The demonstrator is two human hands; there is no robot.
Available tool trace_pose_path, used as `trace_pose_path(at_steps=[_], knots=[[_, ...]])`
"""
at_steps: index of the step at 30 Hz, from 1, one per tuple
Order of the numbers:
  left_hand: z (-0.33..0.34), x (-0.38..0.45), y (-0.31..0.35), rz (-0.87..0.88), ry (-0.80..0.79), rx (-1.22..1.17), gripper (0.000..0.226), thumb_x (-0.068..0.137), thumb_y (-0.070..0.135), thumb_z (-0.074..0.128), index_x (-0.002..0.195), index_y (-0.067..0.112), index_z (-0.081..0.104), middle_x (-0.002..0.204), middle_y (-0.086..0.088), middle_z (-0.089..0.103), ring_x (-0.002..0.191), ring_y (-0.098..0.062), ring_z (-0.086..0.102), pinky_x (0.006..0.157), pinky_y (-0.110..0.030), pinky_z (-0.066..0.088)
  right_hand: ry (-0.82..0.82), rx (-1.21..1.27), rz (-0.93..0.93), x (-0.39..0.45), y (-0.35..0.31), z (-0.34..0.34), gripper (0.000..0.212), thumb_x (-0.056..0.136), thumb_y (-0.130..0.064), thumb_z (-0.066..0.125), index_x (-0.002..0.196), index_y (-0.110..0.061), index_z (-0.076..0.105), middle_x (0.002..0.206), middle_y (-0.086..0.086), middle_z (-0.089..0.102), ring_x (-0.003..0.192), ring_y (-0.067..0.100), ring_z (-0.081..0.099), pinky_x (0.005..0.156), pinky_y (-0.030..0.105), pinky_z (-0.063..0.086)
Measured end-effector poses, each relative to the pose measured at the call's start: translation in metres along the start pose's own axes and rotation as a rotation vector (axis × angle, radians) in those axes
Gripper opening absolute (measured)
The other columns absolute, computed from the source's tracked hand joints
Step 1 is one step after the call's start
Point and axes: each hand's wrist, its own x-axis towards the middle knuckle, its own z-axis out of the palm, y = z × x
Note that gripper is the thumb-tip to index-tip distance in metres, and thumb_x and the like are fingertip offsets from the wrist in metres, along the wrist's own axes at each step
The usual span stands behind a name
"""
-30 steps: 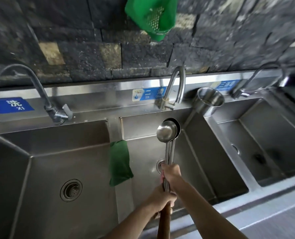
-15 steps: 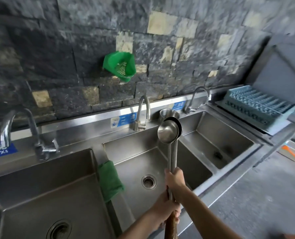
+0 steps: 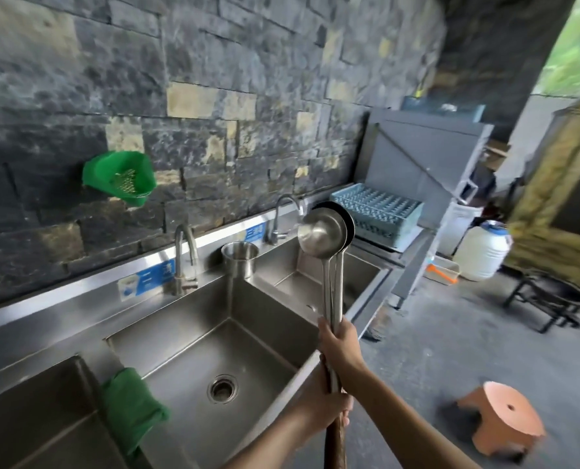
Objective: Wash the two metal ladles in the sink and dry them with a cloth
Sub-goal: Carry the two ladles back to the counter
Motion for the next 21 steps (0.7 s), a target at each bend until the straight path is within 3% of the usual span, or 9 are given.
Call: trace_pose_path(at_steps=[5,8,11,16,21], knots=[[0.055,0.008,0.008,0.061,-0.056,0.124,0.037,0.066,0.000,0.057,0.102,0.009,0.056,0.057,-0.003,0.060,0.053,-0.022,0.059,0.056,-0.034,0.051,0.039,0.112,-0.072,-0.022,-0.011,-0.066,0.019,0.103,-0.025,0.056,0.093,-0.011,0.047,0.068,0.009,0.042,0.049,0.014,0.041,0.044,0.029,0.038],[0.095,0.009,0.014,0.168,-0.104,0.204,0.031,0.069,0.005,0.063,0.097,0.018,0.059,0.066,0.005,0.065,0.059,-0.012,0.063,0.060,-0.033,0.051,0.087,0.177,-0.101,-0.033,-0.009,-0.112,0.023,0.104,-0.025,0.057,0.089,-0.012,0.044,0.063,0.008,0.042,0.046,0.014,0.040,0.043,0.028,0.036],[0.142,0.008,0.019,0.267,-0.139,0.324,0.047,0.071,0.012,0.071,0.115,0.022,0.057,0.087,0.009,0.070,0.079,0.000,0.069,0.069,-0.023,0.056,0.137,0.193,-0.129,-0.048,-0.002,-0.166,0.028,0.103,-0.029,0.060,0.086,-0.010,0.048,0.056,0.003,0.047,0.046,0.017,0.045,0.044,0.030,0.042],[0.213,0.010,0.024,0.333,-0.229,0.440,0.062,0.062,0.036,0.074,0.120,0.035,0.050,0.096,0.008,0.071,0.088,-0.005,0.070,0.077,-0.035,0.059,0.224,0.219,-0.138,-0.072,-0.001,-0.246,0.031,0.101,-0.034,0.061,0.082,-0.012,0.051,0.058,0.006,0.050,0.049,0.021,0.050,0.051,0.034,0.046],[0.301,0.001,0.033,0.400,-0.384,0.399,0.060,0.069,0.023,0.080,0.122,0.030,0.053,0.099,0.010,0.071,0.091,0.005,0.068,0.074,-0.016,0.055,0.300,0.222,-0.160,-0.110,0.000,-0.333,0.028,0.101,-0.032,0.062,0.088,-0.009,0.051,0.061,0.006,0.052,0.051,0.021,0.053,0.050,0.032,0.049]])
